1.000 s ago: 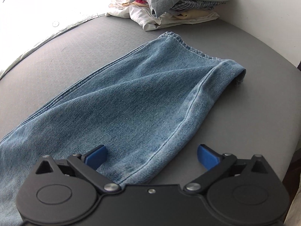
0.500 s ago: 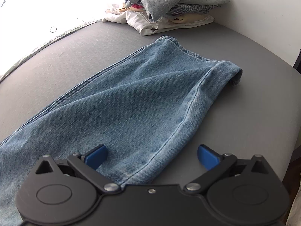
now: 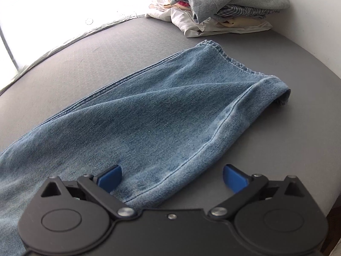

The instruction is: Fold clothes

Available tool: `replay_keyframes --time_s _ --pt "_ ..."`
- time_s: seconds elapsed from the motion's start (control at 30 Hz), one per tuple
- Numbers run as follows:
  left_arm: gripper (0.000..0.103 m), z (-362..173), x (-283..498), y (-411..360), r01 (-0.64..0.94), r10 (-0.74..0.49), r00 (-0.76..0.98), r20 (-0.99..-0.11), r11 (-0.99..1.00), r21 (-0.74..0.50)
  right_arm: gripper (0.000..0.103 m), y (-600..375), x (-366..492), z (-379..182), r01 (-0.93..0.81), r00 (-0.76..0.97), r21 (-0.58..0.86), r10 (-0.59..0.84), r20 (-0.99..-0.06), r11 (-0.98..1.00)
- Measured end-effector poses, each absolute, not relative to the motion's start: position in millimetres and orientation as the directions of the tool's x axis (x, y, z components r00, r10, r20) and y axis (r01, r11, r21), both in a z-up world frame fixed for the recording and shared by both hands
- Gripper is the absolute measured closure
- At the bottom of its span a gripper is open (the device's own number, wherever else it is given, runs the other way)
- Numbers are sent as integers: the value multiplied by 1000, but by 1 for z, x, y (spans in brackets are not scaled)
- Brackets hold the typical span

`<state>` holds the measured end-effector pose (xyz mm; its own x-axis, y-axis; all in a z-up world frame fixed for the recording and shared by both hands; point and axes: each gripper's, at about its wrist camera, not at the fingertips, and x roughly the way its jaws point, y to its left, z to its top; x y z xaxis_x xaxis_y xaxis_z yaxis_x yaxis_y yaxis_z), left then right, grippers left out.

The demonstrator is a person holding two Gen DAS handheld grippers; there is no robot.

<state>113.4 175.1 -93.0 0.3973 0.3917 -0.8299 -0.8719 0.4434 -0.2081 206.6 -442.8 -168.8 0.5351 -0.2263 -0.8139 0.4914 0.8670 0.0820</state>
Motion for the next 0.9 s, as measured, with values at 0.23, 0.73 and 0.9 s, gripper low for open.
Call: replay_keyframes --time_s 0.23,0.73,0.9 --pt "15 -81 145 121 -722 389 487 -782 683 -110 5 -513 189 -157 677 576 236 -302 -759 697" --pt "0 -166 212 21 -443 202 330 -922 896 38 92 -608 211 -158 713 687 559 -260 -679 424" --pt "0 -167 207 24 -433 187 350 -918 901 18 98 -592 183 -98 566 820 568 -337 -464 597"
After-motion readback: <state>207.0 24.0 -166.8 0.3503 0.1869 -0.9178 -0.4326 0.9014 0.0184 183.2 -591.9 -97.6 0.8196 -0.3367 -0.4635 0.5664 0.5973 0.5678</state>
